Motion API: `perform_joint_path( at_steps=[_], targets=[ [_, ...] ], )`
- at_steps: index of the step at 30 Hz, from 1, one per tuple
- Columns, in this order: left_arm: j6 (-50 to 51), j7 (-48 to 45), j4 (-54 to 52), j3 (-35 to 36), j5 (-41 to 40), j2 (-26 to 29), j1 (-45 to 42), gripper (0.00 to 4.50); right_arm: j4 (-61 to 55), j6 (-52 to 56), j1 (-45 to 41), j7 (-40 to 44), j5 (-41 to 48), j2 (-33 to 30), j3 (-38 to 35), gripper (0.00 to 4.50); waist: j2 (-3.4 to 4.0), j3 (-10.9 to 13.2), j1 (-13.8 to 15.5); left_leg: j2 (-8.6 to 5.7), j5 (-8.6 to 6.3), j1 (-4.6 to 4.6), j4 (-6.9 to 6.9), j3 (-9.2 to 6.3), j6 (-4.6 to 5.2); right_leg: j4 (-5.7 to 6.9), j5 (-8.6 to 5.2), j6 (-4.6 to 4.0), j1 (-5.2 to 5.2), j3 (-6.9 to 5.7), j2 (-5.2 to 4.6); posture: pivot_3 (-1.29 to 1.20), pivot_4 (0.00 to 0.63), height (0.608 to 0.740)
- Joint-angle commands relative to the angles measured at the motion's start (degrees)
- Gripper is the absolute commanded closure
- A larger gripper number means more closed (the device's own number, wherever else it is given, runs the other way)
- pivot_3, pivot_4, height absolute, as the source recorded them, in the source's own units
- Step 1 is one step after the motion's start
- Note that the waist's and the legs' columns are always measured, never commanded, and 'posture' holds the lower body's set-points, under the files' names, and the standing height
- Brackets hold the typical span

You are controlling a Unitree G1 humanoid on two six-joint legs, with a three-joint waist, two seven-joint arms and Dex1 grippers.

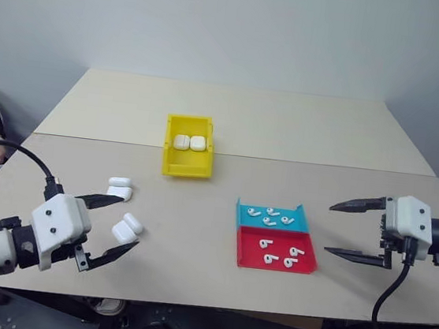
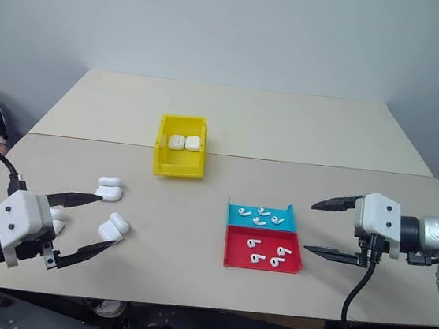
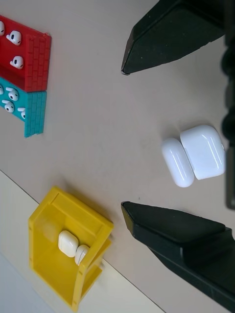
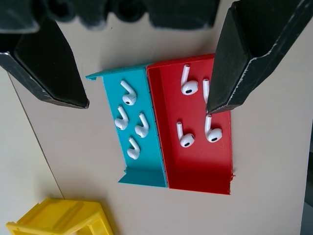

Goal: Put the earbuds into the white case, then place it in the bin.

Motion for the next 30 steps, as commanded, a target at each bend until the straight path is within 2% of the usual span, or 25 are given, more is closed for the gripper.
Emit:
perform_joint_path(
  at_steps=[1,7,13,17,20,21,24,30],
  targets=[
    [1.6,1.8,-2.8,2.2,-1.6,0.0,-0.9,0.00,-1.5,-0.7,-0.3,0.0,0.3,-1.3,-1.4,0.04,0.00,0.0,0.0,0.00,0.00,0.00,0.00,0.00,0.00,0.00,0.00,0.00,0.00,0.00,0.00,0.00,0.150,0.740],
    [5.2,3.5,-5.4,3.5,0.2,0.6,1.0,0.00,-1.2,-0.6,-1.1,-0.2,-0.2,-1.2,-0.7,0.04,0.00,0.0,0.0,0.00,0.00,0.00,0.00,0.00,0.00,0.00,0.00,0.00,0.00,0.00,0.00,0.00,0.150,0.740],
    [18.2,13.0,-14.4,5.3,2.7,0.2,2.8,0.00,-0.6,-0.6,-1.4,-0.2,-1.0,-1.4,-0.1,0.04,-0.01,0.0,0.0,0.00,0.00,0.00,0.01,-0.03,0.00,0.01,0.00,0.00,0.01,0.01,0.00,0.00,0.150,0.740],
    [31.3,16.1,-19.4,10.9,-2.0,2.0,3.4,0.00,-2.5,1.4,0.5,0.2,0.4,-2.5,-1.8,0.04,-0.01,0.0,0.0,-0.01,0.00,0.00,-0.01,-0.03,0.00,0.00,0.00,0.00,0.00,0.01,0.00,0.00,0.150,0.740],
    [49.5,18.1,-19.6,13.5,-5.8,7.3,-0.7,0.00,-3.8,2.4,2.7,0.3,0.7,-2.9,-2.2,0.04,-0.02,0.0,0.2,0.00,0.00,0.03,0.00,-0.11,0.00,0.07,-0.03,-0.04,0.01,-0.04,0.02,0.00,0.150,0.740],
    [57.6,18.7,-18.7,13.3,-6.4,9.4,-4.3,0.00,-4.1,2.7,3.1,0.1,0.7,-2.9,-2.0,0.04,-0.02,0.0,0.2,-0.01,0.01,0.04,0.01,-0.15,0.00,0.08,-0.03,-0.05,0.02,-0.07,0.02,0.00,0.150,0.740],
    [69.8,18.9,-16.0,11.0,-7.1,14.8,-10.7,0.00,-4.9,3.3,3.6,-0.5,0.3,-2.9,-1.5,0.04,-0.11,0.1,0.1,-0.04,0.01,0.05,0.11,-0.24,-0.01,0.15,-0.03,-0.04,0.03,-0.11,0.02,0.00,0.150,0.740],
    [72.2,26.5,2.8,1.2,-8.9,18.5,-21.8,0.00,-6.7,5.3,4.4,-1.6,0.6,-2.9,-1.4,0.04,-0.12,0.1,-0.2,-0.04,0.03,0.08,-0.05,-0.27,-0.04,0.20,-0.05,-0.09,-0.05,-0.05,0.05,0.00,0.150,0.740]
  ],
)
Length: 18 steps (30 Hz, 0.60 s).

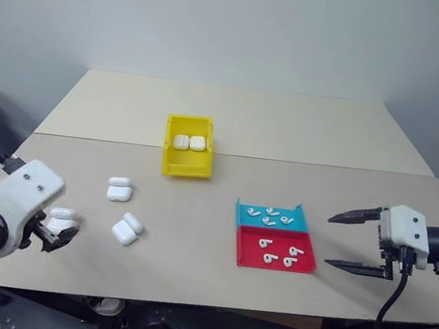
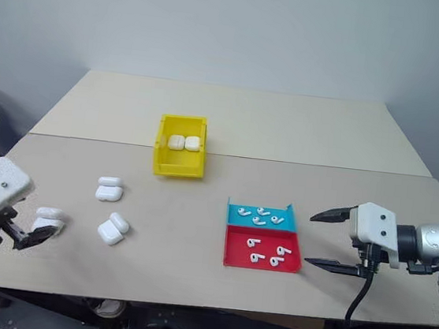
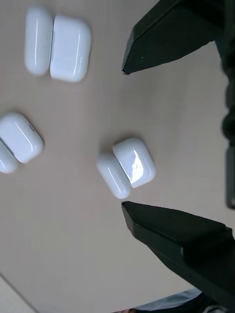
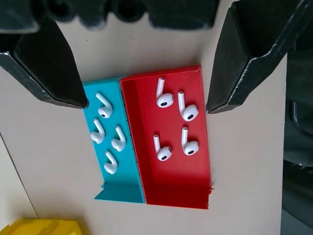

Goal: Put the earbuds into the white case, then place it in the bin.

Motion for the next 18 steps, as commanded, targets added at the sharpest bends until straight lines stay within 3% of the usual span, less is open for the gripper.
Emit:
perform_joint_path(
  at_steps=[1,13,18],
  targets=[
    [0.7,4.6,9.7,-4.1,-2.6,3.5,-5.0,0.00,-2.2,1.5,0.4,-0.5,1.0,-1.1,-1.7,0.04,-0.07,0.0,0.1,0.00,0.00,-0.01,-0.02,-0.01,0.00,0.01,-0.01,-0.02,-0.02,-0.01,0.00,0.00,0.150,0.740],
    [0.7,15.5,34.2,-19.7,-22.4,7.6,-22.2,0.00,-2.6,3.3,1.7,-0.4,1.2,-2.5,-3.1,0.04,-0.14,0.1,0.3,-0.02,-0.03,-0.14,-0.05,0.04,-0.06,-0.01,-0.02,-0.02,-0.15,-0.01,-0.05,0.00,0.150,0.740],
    [0.7,20.9,38.8,-24.9,-25.3,7.3,-25.2,0.00,-3.1,3.9,2.3,-0.7,1.2,-2.9,-3.6,0.04,-0.15,0.1,0.2,-0.02,-0.02,-0.17,-0.07,0.04,-0.07,-0.02,-0.02,-0.02,-0.18,0.01,-0.04,0.00,0.150,0.740]
  ],
)
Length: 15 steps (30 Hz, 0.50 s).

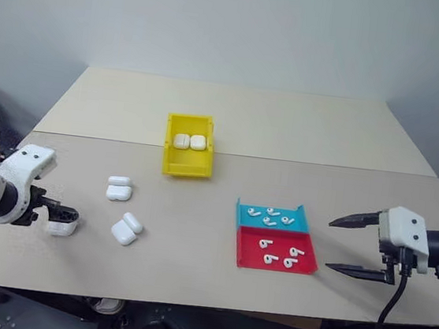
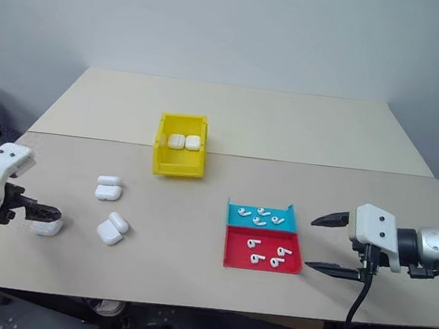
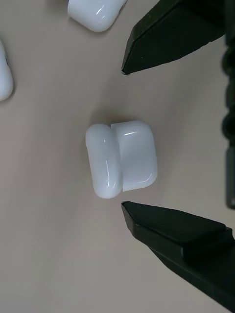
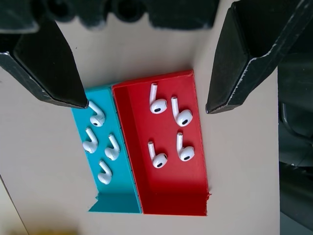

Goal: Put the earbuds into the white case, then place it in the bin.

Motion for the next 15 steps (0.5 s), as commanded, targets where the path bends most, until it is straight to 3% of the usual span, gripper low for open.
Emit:
perform_joint_path(
  at_steps=[1,7,15],
  targets=[
    [0.2,3.3,3.0,-1.5,-2.4,1.0,-1.7,0.00,-1.4,0.6,0.5,-0.3,0.7,-1.3,-2.9,0.04,0.00,0.0,0.0,0.00,0.00,0.00,-0.01,0.01,0.00,0.00,0.00,0.00,-0.01,0.00,0.00,0.00,0.150,0.740],
    [0.2,6.3,6.7,-3.4,-1.9,-1.1,-1.8,0.00,-2.9,1.1,3.1,-0.6,1.1,-1.6,-4.9,0.04,0.00,0.0,0.1,-0.01,0.02,-0.02,0.02,0.01,-0.04,0.02,0.00,0.00,-0.01,-0.01,0.00,0.00,0.150,0.740],
    [0.2,7.9,13.1,-6.2,-1.8,-5.6,-8.4,0.00,-3.0,1.4,2.8,-1.2,0.6,-1.7,-4.5,0.04,-0.07,0.0,0.2,-0.03,0.08,-0.02,0.05,-0.05,-0.12,0.05,0.00,0.01,0.03,-0.07,0.00,0.00,0.150,0.740]
  ],
)
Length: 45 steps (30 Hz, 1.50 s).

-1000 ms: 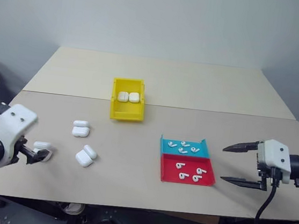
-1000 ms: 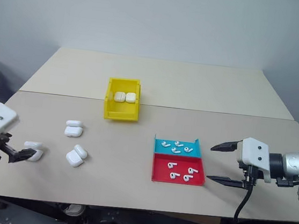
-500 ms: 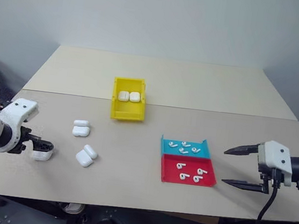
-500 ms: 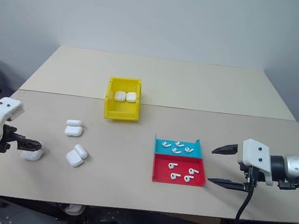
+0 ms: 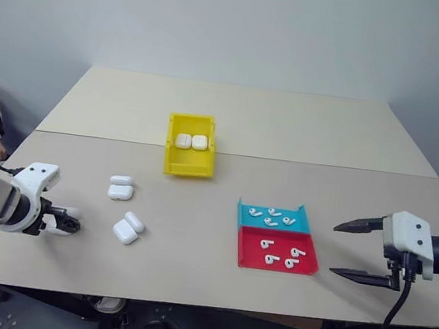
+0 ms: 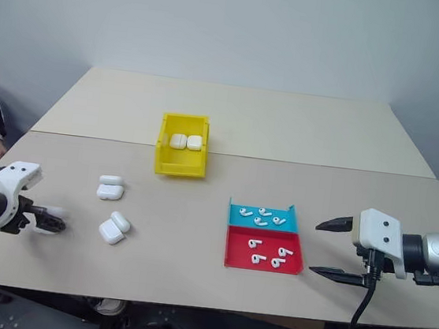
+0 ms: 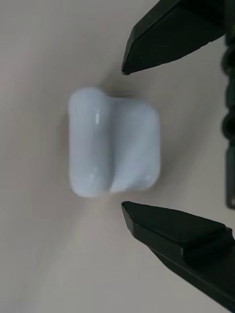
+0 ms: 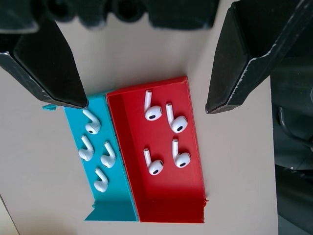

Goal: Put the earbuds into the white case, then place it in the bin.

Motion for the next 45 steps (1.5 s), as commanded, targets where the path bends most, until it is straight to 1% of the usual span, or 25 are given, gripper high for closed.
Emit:
perform_joint_path(
  at_steps=[1,9,17,25,28,31,32,37,40,42,44,45],
  targets=[
    [0.2,0.7,0.8,-1.1,0.6,0.2,-2.2,0.00,-1.1,0.5,-0.8,-0.5,0.5,-1.2,-2.0,0.04,0.00,0.0,0.0,-0.01,0.00,-0.01,-0.01,0.00,0.00,-0.01,0.00,0.00,0.00,0.01,-0.01,0.00,0.150,0.740],
    [0.2,1.9,2.0,-3.0,0.0,0.5,-2.8,0.00,-1.5,0.4,0.3,-0.8,0.4,-1.2,-2.8,0.04,-0.01,0.0,-0.1,0.00,0.02,0.00,-0.02,-0.01,-0.03,0.00,0.00,0.00,-0.01,0.01,0.00,0.00,0.150,0.740],
    [0.2,2.7,3.8,-3.3,1.5,-1.1,-3.1,0.00,-1.2,0.3,-0.5,-1.4,0.1,-1.1,-1.7,0.04,-0.01,0.0,-0.1,-0.01,0.02,0.00,-0.02,-0.01,-0.04,0.01,0.00,0.00,-0.01,0.01,0.00,0.00,0.150,0.740],
    [0.2,1.3,4.8,-4.1,3.3,-1.9,-3.2,0.00,-1.2,0.1,-0.4,-1.8,-0.2,-0.9,-1.5,0.04,0.00,0.0,-0.1,-0.01,0.03,0.00,-0.02,-0.01,-0.04,0.01,0.00,0.00,0.00,0.00,0.00,0.00,0.150,0.740],
    [0.2,0.2,3.9,-4.9,3.6,-1.3,-2.5,0.56,-1.1,0.0,-0.5,-1.9,-0.3,-0.8,-1.5,0.00,0.00,0.0,-0.1,-0.01,0.03,0.03,-0.01,-0.01,-0.05,0.02,0.00,0.00,0.01,0.01,0.00,0.00,0.150,0.740],
    [0.2,-0.3,3.4,-5.3,4.2,-1.1,-2.5,1.50,-1.0,0.0,-0.7,-2.2,-0.5,-0.7,-1.3,0.00,0.00,0.0,-0.1,-0.01,0.03,0.04,-0.01,-0.01,-0.05,0.02,0.00,0.00,0.02,0.01,0.00,0.00,0.150,0.740],
    [0.2,-0.5,3.0,-5.6,4.6,-1.0,-2.5,1.69,-1.0,0.0,-0.9,-2.3,-0.5,-0.6,-1.2,0.00,0.00,0.0,-0.1,-0.01,0.03,0.04,-0.02,-0.01,-0.05,0.02,0.00,0.00,0.02,0.01,0.00,0.00,0.150,0.740],
    [0.2,-1.8,-0.5,-4.5,5.4,-0.8,-2.2,1.69,-1.0,-0.2,-1.1,-2.8,-0.7,-0.5,-0.9,0.00,0.00,0.0,-0.1,-0.01,0.03,0.02,-0.02,-0.01,-0.05,0.02,0.00,0.00,0.02,0.01,0.00,0.00,0.150,0.740],
    [0.2,-2.6,-4.1,-3.9,5.9,0.4,-2.0,1.69,-0.6,-0.8,-1.3,-2.6,-0.8,-0.8,-1.1,0.00,-0.01,0.0,0.0,-0.01,0.03,-0.01,-0.01,-0.02,-0.05,0.01,0.00,0.00,0.01,0.00,0.00,0.00,0.150,0.740],
    [0.2,-3.5,-10.5,-2.8,6.8,3.2,-1.2,1.69,0.0,-1.9,-1.9,-1.9,-1.2,-1.5,-1.2,0.00,-0.08,0.0,-0.1,-0.01,0.03,-0.01,-0.01,-0.02,-0.05,0.01,0.00,0.00,0.00,0.00,0.00,0.00,0.150,0.740],
    [-1.7,-4.9,-18.2,0.7,8.1,5.1,1.2,1.69,0.1,-2.4,-3.0,-1.9,-2.4,-2.4,-0.7,0.00,-0.14,0.1,-0.3,0.00,0.03,-0.02,-0.02,-0.02,-0.06,-0.01,0.00,0.00,-0.02,0.01,0.00,0.00,0.150,0.740],
    [-2.1,-6.9,-21.3,2.9,7.3,6.1,2.1,1.69,0.3,-2.5,-4.0,-1.9,-2.6,-2.5,-0.3,0.00,-0.15,0.1,-0.3,-0.01,0.03,-0.03,-0.03,0.00,-0.06,-0.01,0.00,0.00,-0.01,0.03,-0.02,0.00,0.150,0.740]
  ],
)
